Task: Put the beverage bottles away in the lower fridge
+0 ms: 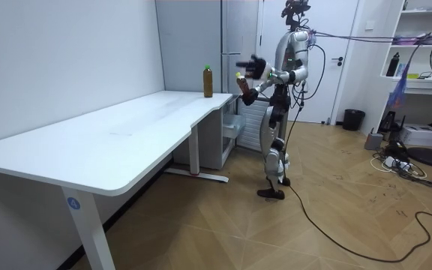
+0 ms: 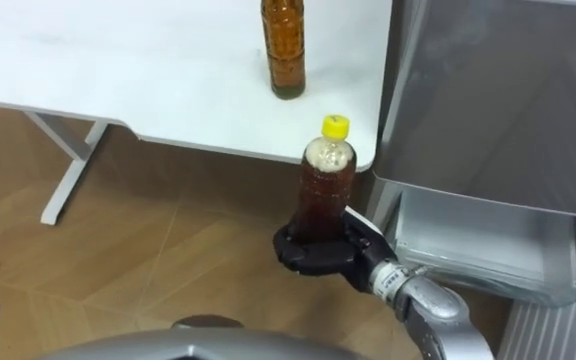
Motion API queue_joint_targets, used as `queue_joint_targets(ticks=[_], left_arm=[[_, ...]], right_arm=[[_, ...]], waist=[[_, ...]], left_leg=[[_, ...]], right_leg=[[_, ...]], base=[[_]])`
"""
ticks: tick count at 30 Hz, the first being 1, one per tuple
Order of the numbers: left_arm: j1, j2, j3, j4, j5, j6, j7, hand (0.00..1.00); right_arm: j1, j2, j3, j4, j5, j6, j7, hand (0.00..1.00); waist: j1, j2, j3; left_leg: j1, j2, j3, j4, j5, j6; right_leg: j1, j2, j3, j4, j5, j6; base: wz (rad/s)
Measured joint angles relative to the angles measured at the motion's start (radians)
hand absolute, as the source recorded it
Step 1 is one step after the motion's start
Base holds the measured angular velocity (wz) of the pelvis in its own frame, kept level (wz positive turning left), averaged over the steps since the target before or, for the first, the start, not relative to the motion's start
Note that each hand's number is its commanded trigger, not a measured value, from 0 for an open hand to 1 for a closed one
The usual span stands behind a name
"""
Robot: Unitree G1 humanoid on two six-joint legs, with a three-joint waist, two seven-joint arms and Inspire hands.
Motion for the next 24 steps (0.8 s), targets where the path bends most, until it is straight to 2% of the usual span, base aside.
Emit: queue_joint_targets(ticks=[3, 6, 8, 10, 11, 13, 17, 19, 20, 21, 24], left_arm=[[0.02, -0.001, -0.091, 0.168, -0.078, 0.019, -0.01, 0.0], [0.014, 0.0, -0.17, 0.378, -0.138, 0.051, -0.046, 0.0], [0.013, 0.0, -0.226, 0.496, -0.137, 0.076, -0.077, 0.0], [0.009, 0.001, -0.286, 0.656, -0.131, 0.12, -0.145, 0.0], [0.005, 0.0, -0.299, 0.7, -0.123, 0.133, -0.165, 0.0], [0.009, 0.0, -0.342, 0.814, -0.097, 0.181, -0.231, 0.0], [0.007, -0.001, -0.364, 0.975, -0.039, 0.233, -0.301, 0.0], [0.007, -0.001, -0.362, 1.03, 0.087, 0.274, -0.338, 0.0], [0.006, -0.001, -0.363, 1.042, 0.131, 0.283, -0.349, 0.0], [0.006, -0.001, -0.369, 1.056, 0.218, 0.307, -0.368, 0.0], [-0.019, -0.002, -0.43, 1.073, 0.419, 0.373, -0.417, 0.0]], right_arm=[[-0.005, 0.001, 0.003, 0.0, -0.005, 0.014, -0.006, 1.0], [-0.024, 0.004, 0.009, 0.003, -0.003, 0.018, -0.016, 1.0], [-0.038, 0.001, 0.023, 0.006, 0.004, 0.03, -0.017, 1.0], [-0.06, -0.002, 0.044, 0.006, 0.004, 0.051, -0.017, 1.0], [-0.063, 0.0, 0.045, 0.006, 0.005, 0.056, -0.017, 1.0], [-0.069, 0.0, 0.055, 0.006, 0.005, 0.068, -0.017, 1.0], [-0.093, 0.001, 0.069, 0.007, 0.003, 0.096, -0.012, 1.0], [-0.104, 0.003, 0.07, 0.005, 0.001, 0.108, -0.01, 1.0], [-0.104, 0.003, 0.068, 0.005, 0.001, 0.109, -0.007, 1.0], [-0.108, 0.003, 0.071, 0.005, 0.005, 0.12, -0.002, 1.0], [-0.123, 0.003, 0.078, 0.005, 0.018, 0.139, -0.001, 1.0]], waist=[[0.011, -0.016, -0.0044], [0.009, -0.018, -0.0017], [0.008, -0.017, -0.0007], [0.006, -0.019, 0.0023], [0.004, -0.02, 0.0025], [-0.009, -0.024, 0.0024], [-0.029, -0.024, 0.0063], [-0.043, -0.03, 0.0039], [-0.047, -0.033, 0.003], [-0.059, -0.034, 0.0029], [-0.078, -0.032, 0.0049]], left_leg=[[0.009, 0.007, 0.003, -0.01, 0.0, 0.0], [0.012, 0.007, 0.005, -0.016, 0.0, 0.0], [0.02, 0.009, 0.014, -0.03, 0.0, 0.0], [0.015, 0.013, 0.025, -0.034, -0.001, -0.001], [0.013, 0.013, 0.025, -0.034, -0.001, -0.001], [-0.001, 0.013, 0.027, -0.032, -0.001, -0.001], [-0.003, 0.013, 0.034, -0.03, -0.001, -0.001], [-0.014, 0.013, 0.034, -0.029, -0.001, -0.001], [-0.015, 0.013, 0.035, -0.028, -0.001, -0.001], [-0.018, 0.013, 0.036, -0.028, -0.001, -0.001], [-0.025, 0.014, 0.037, -0.026, -0.001, -0.001]], right_leg=[[0.0, 0.0, 0.004, 0.003, 0.0, 0.0], [-0.001, -0.001, 0.003, 0.001, 0.001, 0.001], [-0.002, 0.0, 0.015, 0.002, 0.001, 0.002], [-0.002, 0.003, 0.023, 0.002, 0.002, 0.001], [-0.004, 0.003, 0.023, 0.002, 0.002, 0.001], [-0.017, 0.003, 0.023, 0.002, 0.002, 0.001], [-0.023, 0.003, 0.028, 0.003, 0.002, 0.001], [-0.031, 0.003, 0.03, 0.003, 0.003, 0.001], [-0.032, 0.002, 0.03, 0.002, 0.003, 0.001], [-0.032, 0.002, 0.024, 0.002, 0.003, 0.001], [-0.035, 0.002, 0.028, 0.002, 0.003, 0.001]], base=[[-0.03], [-0.05], [-0.16], [-0.15], [0.0], [0.0], [-0.02], [0.0], [0.05], [0.06], [0.02]])
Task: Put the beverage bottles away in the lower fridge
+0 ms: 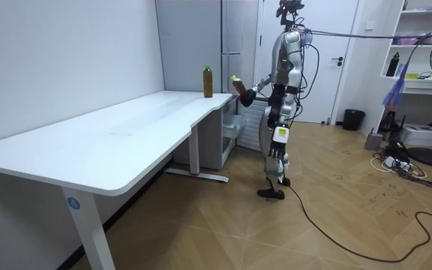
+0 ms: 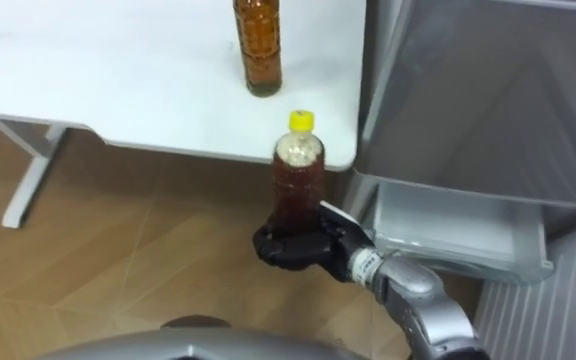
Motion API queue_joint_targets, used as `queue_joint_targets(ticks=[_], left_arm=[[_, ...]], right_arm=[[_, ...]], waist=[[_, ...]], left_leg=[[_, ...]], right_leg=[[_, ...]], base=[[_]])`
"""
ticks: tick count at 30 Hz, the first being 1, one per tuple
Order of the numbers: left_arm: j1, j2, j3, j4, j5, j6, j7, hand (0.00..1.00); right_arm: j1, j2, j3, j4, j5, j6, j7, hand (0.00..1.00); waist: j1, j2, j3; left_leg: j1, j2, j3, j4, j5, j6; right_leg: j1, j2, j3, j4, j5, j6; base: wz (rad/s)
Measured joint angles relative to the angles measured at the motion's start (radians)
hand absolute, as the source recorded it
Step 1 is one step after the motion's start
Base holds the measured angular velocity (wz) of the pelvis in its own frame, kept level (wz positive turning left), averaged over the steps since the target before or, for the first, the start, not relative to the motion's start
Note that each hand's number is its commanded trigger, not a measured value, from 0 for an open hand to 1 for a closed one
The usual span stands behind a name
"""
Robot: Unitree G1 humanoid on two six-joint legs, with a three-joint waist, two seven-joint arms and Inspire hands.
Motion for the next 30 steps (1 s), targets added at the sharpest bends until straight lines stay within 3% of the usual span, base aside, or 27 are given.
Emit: queue_joint_targets(ticks=[4, 10, 19, 30], left_arm=[[-0.045, -0.002, -0.039, 0.008, 0.161, 0.059, -0.068, 0.0], [-0.05, -0.002, -0.053, 0.008, 0.225, 0.093, -0.102, 0.0], [-0.042, -0.009, -0.053, 0.009, 0.285, 0.106, -0.103, 0.0], [-0.042, -0.011, -0.053, 0.007, 0.34, 0.105, -0.118, 0.0]], right_arm=[[0.0, -0.003, 0.0, 0.0, 0.004, 0.014, -0.004, 1.0], [-0.005, -0.004, -0.005, 0.001, 0.041, 0.015, -0.032, 1.0], [-0.005, -0.004, -0.008, 0.041, 0.044, 0.016, -0.103, 1.0], [-0.005, 0.006, -0.038, 0.044, 0.1, 0.016, -0.194, 1.0]], waist=[[-0.01, 0.0, -0.0032], [-0.052, 0.006, -0.0048], [-0.083, 0.013, -0.0068], [-0.128, 0.027, -0.0039]], left_leg=[[0.001, 0.001, 0.002, 0.001, 0.0, 0.0], [0.004, 0.001, 0.011, 0.001, 0.0, 0.0], [0.011, 0.002, 0.032, 0.001, 0.0, 0.0], [0.01, 0.003, 0.037, -0.001, 0.0, 0.001]], right_leg=[[0.002, 0.001, 0.001, 0.0, 0.0, 0.0], [0.002, 0.0, 0.005, 0.002, 0.0, 0.0], [-0.006, 0.002, 0.053, 0.004, 0.0, -0.001], [-0.015, 0.002, 0.057, 0.015, 0.001, -0.001]], base=[[0.0], [-0.04], [-0.08], [-0.01]])
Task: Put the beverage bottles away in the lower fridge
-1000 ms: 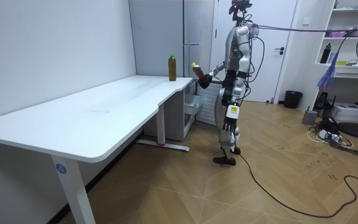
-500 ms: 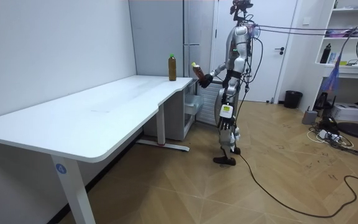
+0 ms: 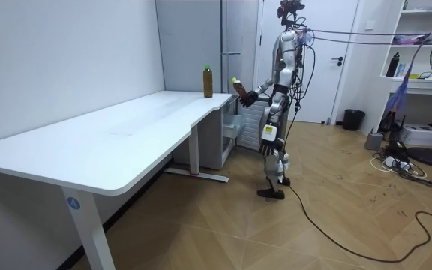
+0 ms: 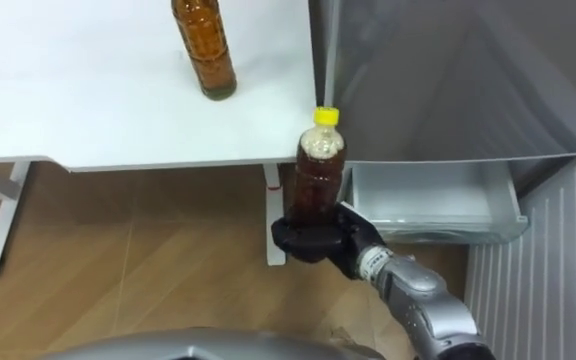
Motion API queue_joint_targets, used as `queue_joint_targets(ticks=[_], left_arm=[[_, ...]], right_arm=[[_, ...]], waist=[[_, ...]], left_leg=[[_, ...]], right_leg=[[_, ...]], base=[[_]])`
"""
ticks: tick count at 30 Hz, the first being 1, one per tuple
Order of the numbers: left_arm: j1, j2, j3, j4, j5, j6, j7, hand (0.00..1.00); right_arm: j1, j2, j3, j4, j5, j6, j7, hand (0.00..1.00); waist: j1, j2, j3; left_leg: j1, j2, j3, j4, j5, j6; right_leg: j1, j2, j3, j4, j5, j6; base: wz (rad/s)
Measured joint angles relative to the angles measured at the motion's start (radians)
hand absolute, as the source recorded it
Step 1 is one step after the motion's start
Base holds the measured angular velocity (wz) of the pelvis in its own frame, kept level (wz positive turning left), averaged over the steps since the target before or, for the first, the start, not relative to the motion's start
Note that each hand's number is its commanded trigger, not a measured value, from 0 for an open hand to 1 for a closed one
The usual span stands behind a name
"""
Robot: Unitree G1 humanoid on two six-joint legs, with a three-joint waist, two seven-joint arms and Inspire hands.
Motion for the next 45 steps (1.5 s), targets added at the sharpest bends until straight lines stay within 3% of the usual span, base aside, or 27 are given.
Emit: queue_joint_targets(ticks=[8, 13, 15, 22, 28, 32, 37, 45], left_arm=[[0.001, -0.002, 0.003, -0.002, 0.055, 0.006, -0.017, 0.0], [0.004, -0.004, 0.005, -0.002, 0.055, 0.025, -0.014, 0.0], [0.004, -0.004, 0.005, -0.001, 0.055, 0.028, -0.01, 0.0], [0.0, -0.025, 0.006, 0.0, 0.054, 0.039, -0.006, 0.0], [0.003, -0.038, 0.004, 0.0, 0.055, 0.045, -0.008, 0.0], [0.011, -0.038, 0.004, -0.001, 0.054, 0.045, -0.012, 0.0], [0.031, -0.04, 0.004, -0.001, 0.053, 0.046, -0.017, 0.0], [0.039, -0.043, 0.005, -0.004, 0.053, 0.048, -0.035, 0.0]], right_arm=[[0.015, 0.003, -0.029, 0.001, 0.147, -0.006, -0.122, 1.0], [0.024, 0.005, -0.055, 0.001, 0.208, -0.006, -0.187, 1.0], [0.03, 0.005, -0.068, 0.008, 0.246, -0.007, -0.197, 1.0], [0.036, 0.011, -0.088, 0.091, 0.463, -0.008, -0.304, 1.0], [0.035, 0.015, -0.089, 0.126, 0.6, -0.01, -0.373, 1.0], [0.035, 0.016, -0.089, 0.126, 0.701, -0.026, -0.384, 1.0], [0.03, 0.027, -0.1, 0.131, 0.821, -0.059, -0.399, 1.0], [0.013, 0.032, -0.118, 0.187, 0.944, -0.062, -0.403, 1.0]], waist=[[-0.016, 0.005, -0.0026], [-0.033, 0.015, -0.0149], [-0.035, 0.015, -0.0154], [-0.032, 0.012, -0.0126], [-0.032, 0.016, -0.004], [-0.031, 0.021, -0.0035], [-0.031, 0.012, -0.0029], [-0.022, 0.001, -0.0032]], left_leg=[[0.0, 0.0, 0.001, 0.002, 0.0, 0.0], [0.001, 0.0, 0.004, 0.002, 0.0, 0.0], [0.005, 0.0, 0.005, 0.002, 0.0, 0.0], [0.018, 0.005, 0.011, 0.002, 0.0, 0.001], [0.014, 0.005, 0.012, 0.0, -0.001, 0.001], [0.017, -0.001, 0.012, 0.002, 0.0, 0.001], [0.014, -0.003, 0.011, 0.0, 0.0, 0.001], [0.013, -0.001, 0.011, 0.0, 0.0, 0.001]], right_leg=[[-0.001, 0.001, -0.001, 0.001, 0.0, 0.0], [-0.002, 0.0, -0.002, 0.003, 0.0, 0.0], [0.003, 0.0, -0.001, 0.003, 0.0, 0.0], [0.006, -0.001, 0.003, 0.005, 0.0, 0.0], [0.001, 0.0, 0.003, 0.005, 0.0, 0.0], [0.0, 0.0, 0.003, 0.001, 0.0, 0.0], [0.001, 0.0, 0.002, -0.011, -0.002, 0.002], [0.002, 0.0, 0.0, -0.015, -0.002, 0.002]], base=[[0.0], [0.0], [0.0], [-0.03], [0.0], [0.0], [0.0], [0.0]])
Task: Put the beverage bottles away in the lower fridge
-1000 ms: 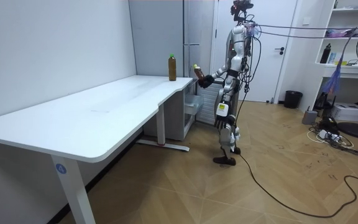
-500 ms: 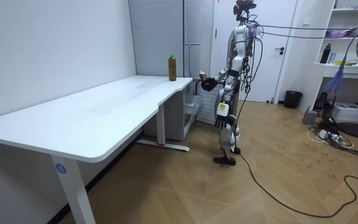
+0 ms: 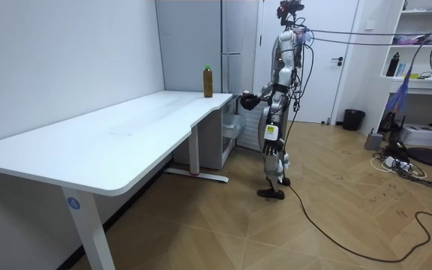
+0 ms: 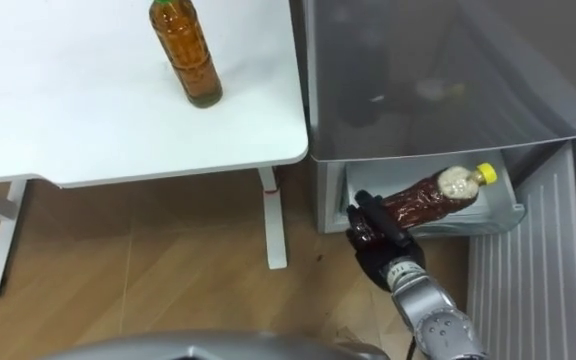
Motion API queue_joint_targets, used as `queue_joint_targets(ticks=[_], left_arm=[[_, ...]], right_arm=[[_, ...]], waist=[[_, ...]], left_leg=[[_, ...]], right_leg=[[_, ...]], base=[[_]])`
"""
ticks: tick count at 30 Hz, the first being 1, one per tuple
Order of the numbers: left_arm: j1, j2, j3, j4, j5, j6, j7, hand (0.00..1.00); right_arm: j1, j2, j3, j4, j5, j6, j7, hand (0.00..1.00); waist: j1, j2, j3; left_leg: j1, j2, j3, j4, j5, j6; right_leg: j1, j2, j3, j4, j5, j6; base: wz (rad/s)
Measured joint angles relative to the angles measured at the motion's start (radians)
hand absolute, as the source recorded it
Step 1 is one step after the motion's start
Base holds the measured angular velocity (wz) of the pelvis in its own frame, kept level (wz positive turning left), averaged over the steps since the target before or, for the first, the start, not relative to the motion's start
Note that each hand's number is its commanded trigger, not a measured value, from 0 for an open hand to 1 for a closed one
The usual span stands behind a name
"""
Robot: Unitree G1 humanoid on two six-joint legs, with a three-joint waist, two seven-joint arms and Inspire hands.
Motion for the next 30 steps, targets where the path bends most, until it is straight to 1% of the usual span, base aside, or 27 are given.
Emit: queue_joint_targets(ticks=[2, 4, 5, 7, 9, 11, 14, 17, 19, 21, 23, 24, 26, 29, 30], left_arm=[[-0.001, 0.0, 0.0, -0.001, 0.0, -0.001, -0.006, 0.0], [-0.001, 0.0, 0.0, -0.001, -0.001, -0.002, -0.008, 0.0], [-0.001, 0.0, 0.0, -0.001, -0.001, -0.003, -0.008, 0.0], [0.0, 0.0, 0.0, -0.008, 0.0, -0.003, -0.015, 0.0], [0.002, 0.0, 0.0, -0.019, 0.0, -0.003, -0.023, 0.0], [0.005, 0.0, 0.001, -0.029, 0.0, -0.003, -0.024, 0.0], [0.021, 0.0, 0.001, -0.041, 0.0, -0.004, -0.024, 0.0], [0.037, 0.0, 0.018, -0.05, 0.0, -0.003, -0.024, 0.0], [0.059, 0.002, 0.042, -0.076, 0.001, -0.002, -0.023, 0.0], [0.065, 0.002, 0.052, -0.076, 0.0, -0.002, -0.023, 0.0], [0.065, 0.003, 0.06, -0.076, 0.0, -0.002, -0.022, 0.0], [0.068, 0.004, 0.061, -0.076, 0.0, -0.001, -0.022, 0.0], [0.059, 0.004, 0.06, -0.077, 0.0, 0.001, -0.022, 0.0], [0.032, 0.01, 0.058, -0.079, -0.009, -0.001, -0.024, 0.0], [0.017, 0.016, 0.06, -0.079, -0.009, 0.0, -0.025, 0.0]], right_arm=[[-0.011, 0.0, -0.007, 0.018, 0.036, -0.01, 0.0, 1.0], [-0.018, 0.0, -0.01, 0.029, 0.059, -0.036, 0.0, 1.0], [-0.018, 0.0, -0.011, 0.029, 0.065, -0.039, 0.0, 1.0], [-0.018, -0.001, -0.012, 0.028, 0.102, -0.057, 0.0, 1.0], [-0.018, -0.002, -0.012, 0.028, 0.129, -0.065, 0.0, 1.0], [-0.018, -0.002, -0.012, 0.028, 0.14, -0.068, 0.0, 1.0], [-0.019, -0.002, -0.013, 0.028, 0.144, -0.069, 0.0, 1.0], [-0.019, -0.001, -0.021, 0.024, 0.152, -0.075, 0.0, 1.0], [-0.02, 0.0, -0.048, 0.023, 0.17, -0.075, -0.004, 1.0], [-0.023, -0.001, -0.07, 0.024, 0.18, -0.076, -0.008, 1.0], [-0.033, -0.002, -0.094, 0.03, 0.189, -0.077, -0.008, 1.0], [-0.049, -0.001, -0.105, 0.052, 0.196, -0.076, -0.008, 1.0], [-0.071, -0.001, -0.129, 0.09, 0.201, -0.076, -0.009, 1.0], [-0.144, -0.001, -0.16, 0.165, 0.206, -0.076, -0.018, 1.0], [-0.185, -0.002, -0.167, 0.208, 0.206, -0.076, -0.019, 1.0]], waist=[[0.0, 0.003, -0.0014], [0.001, 0.006, -0.0004], [0.001, 0.007, -0.0001], [0.008, 0.014, 0.0009], [0.015, 0.018, 0.0002], [0.021, 0.019, -0.0004], [0.019, 0.019, -0.0009], [0.02, 0.019, -0.0012], [0.019, 0.018, -0.0008], [0.018, 0.018, -0.0014], [0.018, 0.016, 0.0], [0.015, 0.012, 0.0016], [0.01, 0.008, 0.0012], [0.011, 0.01, 0.0004], [0.011, 0.011, -0.0004]], left_leg=[[0.001, 0.0, 0.0, 0.0, 0.0, 0.0], [0.002, 0.001, 0.0, 0.001, 0.0, 0.0], [0.002, 0.001, 0.0, 0.001, 0.0, 0.0], [0.003, 0.001, 0.0, 0.0, -0.001, 0.0], [0.005, 0.0, 0.0, 0.0, -0.001, 0.0], [0.005, -0.001, 0.001, 0.001, 0.0, 0.0], [0.004, -0.002, 0.0, 0.001, 0.0, 0.0], [0.003, -0.003, -0.001, 0.001, 0.0, 0.0], [0.009, -0.004, -0.003, 0.001, 0.0, 0.0], [0.01, -0.004, -0.012, 0.001, 0.0, 0.0], [0.003, -0.005, -0.017, 0.004, 0.001, 0.0], [-0.001, -0.006, -0.02, 0.01, 0.001, 0.0], [-0.014, -0.01, -0.026, 0.025, 0.001, 0.001], [-0.062, -0.006, -0.026, 0.044, 0.002, 0.003], [-0.091, -0.002, -0.027, 0.056, 0.003, 0.003]], right_leg=[[0.001, 0.0, 0.0, 0.002, 0.0, 0.0], [0.001, 0.0, -0.001, 0.006, 0.0, 0.0], [0.001, 0.0, -0.001, 0.007, 0.0, 0.0], [-0.002, 0.0, 0.0, 0.014, 0.0, 0.0], [-0.001, 0.0, 0.001, 0.014, 0.0, 0.0], [-0.001, 0.0, 0.0, 0.014, 0.0, 0.0], [0.0, -0.001, -0.002, 0.014, -0.001, 0.0], [0.001, -0.001, -0.003, 0.012, -0.001, 0.0], [0.016, -0.001, -0.005, 0.012, -0.001, 0.001], [0.02, -0.002, -0.011, 0.013, -0.001, 0.001], [0.016, -0.002, -0.015, 0.013, -0.001, 0.001], [0.015, -0.003, -0.016, 0.012, -0.004, 0.001], [0.012, -0.004, -0.017, 0.001, -0.01, 0.001], [-0.037, -0.004, -0.03, 0.02, -0.009, -0.001], [-0.061, -0.003, -0.033, 0.026, -0.006, -0.004]], base=[[0.0], [0.0], [0.0], [0.0], [0.0], [0.0], [0.0], [0.0], [0.04], [0.09], [0.09], [0.13], [0.2], [0.1], [0.07]])
